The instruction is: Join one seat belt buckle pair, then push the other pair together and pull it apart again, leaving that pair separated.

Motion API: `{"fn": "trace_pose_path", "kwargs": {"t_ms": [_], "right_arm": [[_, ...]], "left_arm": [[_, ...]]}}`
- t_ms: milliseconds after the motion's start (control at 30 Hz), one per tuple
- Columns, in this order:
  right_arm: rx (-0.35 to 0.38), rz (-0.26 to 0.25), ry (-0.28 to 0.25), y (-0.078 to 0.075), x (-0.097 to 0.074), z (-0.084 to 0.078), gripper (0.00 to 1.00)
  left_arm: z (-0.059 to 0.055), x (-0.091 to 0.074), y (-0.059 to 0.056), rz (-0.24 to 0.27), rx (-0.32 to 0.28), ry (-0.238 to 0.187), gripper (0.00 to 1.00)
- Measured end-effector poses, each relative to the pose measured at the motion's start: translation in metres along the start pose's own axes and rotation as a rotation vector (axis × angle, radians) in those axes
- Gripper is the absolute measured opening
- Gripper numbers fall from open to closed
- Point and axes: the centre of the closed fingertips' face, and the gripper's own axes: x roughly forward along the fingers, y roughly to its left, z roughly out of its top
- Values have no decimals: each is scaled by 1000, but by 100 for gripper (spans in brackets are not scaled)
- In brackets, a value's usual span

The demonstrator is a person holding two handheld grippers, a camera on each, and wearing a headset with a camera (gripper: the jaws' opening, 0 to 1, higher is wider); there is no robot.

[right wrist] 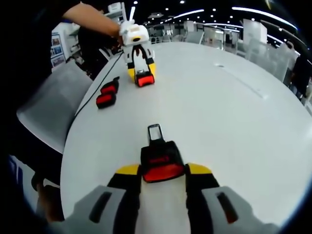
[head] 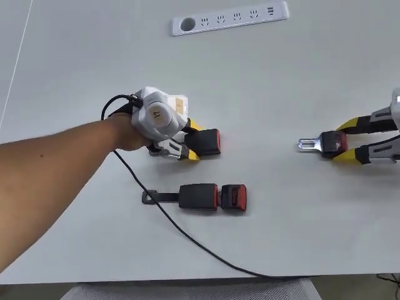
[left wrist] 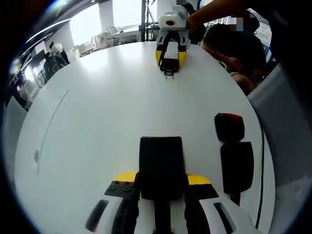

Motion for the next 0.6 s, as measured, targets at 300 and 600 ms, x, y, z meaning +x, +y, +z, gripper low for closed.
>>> {"fn": "trace_pose_path", "kwargs": {"t_ms": [300, 600], "right_arm": [[62, -140, -108, -16, -13, 25, 67], [166, -365, -251, -28, -28, 61, 82]], "left_arm": [[15, -12, 4, 36, -136, -61, 56], [43, -42, 12, 179, -294, -209, 92]]}}
